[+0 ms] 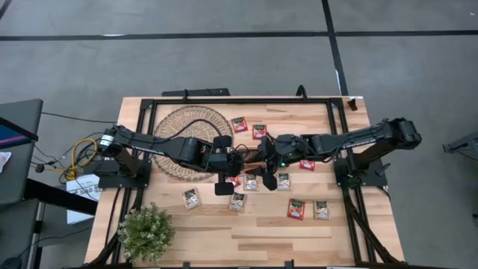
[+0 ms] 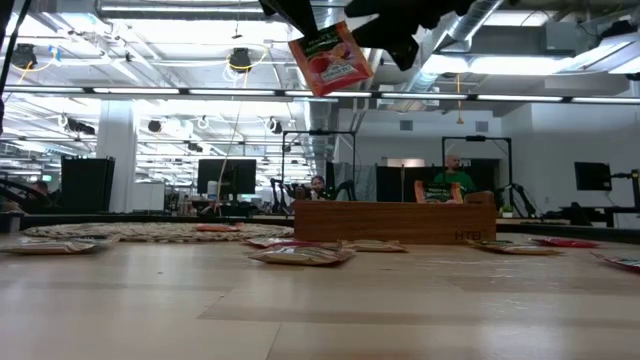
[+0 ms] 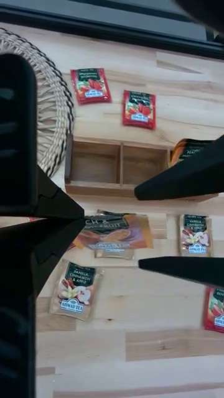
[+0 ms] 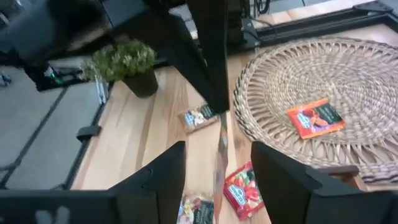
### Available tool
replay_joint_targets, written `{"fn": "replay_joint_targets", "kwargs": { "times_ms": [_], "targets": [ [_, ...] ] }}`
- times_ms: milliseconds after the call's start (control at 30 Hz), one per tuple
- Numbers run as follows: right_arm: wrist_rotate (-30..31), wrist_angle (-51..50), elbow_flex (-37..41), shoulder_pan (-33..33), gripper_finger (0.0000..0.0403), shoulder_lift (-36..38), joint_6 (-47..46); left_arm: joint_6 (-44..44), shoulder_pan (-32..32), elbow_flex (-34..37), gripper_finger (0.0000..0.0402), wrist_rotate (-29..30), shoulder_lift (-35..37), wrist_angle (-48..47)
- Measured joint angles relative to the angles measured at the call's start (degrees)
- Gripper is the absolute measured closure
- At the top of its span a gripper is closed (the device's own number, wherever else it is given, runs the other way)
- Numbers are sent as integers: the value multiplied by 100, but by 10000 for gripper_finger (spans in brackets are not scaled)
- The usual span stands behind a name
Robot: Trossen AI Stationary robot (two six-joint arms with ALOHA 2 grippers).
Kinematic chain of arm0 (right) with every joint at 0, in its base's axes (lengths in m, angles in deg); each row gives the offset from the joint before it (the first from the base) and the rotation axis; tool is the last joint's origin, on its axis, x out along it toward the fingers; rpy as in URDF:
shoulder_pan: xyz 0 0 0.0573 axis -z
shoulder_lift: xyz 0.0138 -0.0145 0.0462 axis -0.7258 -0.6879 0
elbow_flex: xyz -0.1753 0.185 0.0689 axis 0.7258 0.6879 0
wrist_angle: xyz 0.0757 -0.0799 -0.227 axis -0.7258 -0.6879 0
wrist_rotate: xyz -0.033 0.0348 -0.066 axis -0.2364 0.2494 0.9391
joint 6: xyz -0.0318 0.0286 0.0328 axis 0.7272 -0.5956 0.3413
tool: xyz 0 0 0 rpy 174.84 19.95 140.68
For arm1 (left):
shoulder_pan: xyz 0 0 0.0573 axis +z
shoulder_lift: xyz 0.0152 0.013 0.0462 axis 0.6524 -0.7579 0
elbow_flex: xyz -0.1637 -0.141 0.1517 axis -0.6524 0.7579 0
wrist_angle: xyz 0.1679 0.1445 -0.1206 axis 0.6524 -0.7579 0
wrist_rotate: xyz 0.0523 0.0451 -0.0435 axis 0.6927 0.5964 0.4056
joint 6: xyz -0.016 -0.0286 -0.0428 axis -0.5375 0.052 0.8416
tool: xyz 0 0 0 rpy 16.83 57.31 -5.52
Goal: Pick & Place Tea
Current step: Put the orange tea bag into the right section of the wooden organizer
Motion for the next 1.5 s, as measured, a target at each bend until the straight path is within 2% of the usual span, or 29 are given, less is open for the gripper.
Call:
{"fn": "replay_joint_targets", "kwargs": {
  "times_ms": [400, 533, 667, 933, 1000, 1500],
  "targets": [
    [5, -8, -142, 0, 233, -111, 63, 0, 0, 0, 401, 2, 0, 26],
    [5, 10, -142, 0, 247, -109, 60, 0, 0, 0, 401, 0, 0, 92],
    [5, 16, -142, 0, 281, -108, 60, 0, 0, 0, 401, 0, 0, 138],
    [5, 16, -142, 0, 383, -106, 91, 3, 0, 0, 401, 0, 0, 180],
    [9, 16, -142, 0, 397, -106, 163, 4, 0, 0, 401, 0, -1, 181],
    [313, 2, -142, -4, 402, -102, 99, 42, 0, 0, 401, 2, -2, 264]
  ]
}}
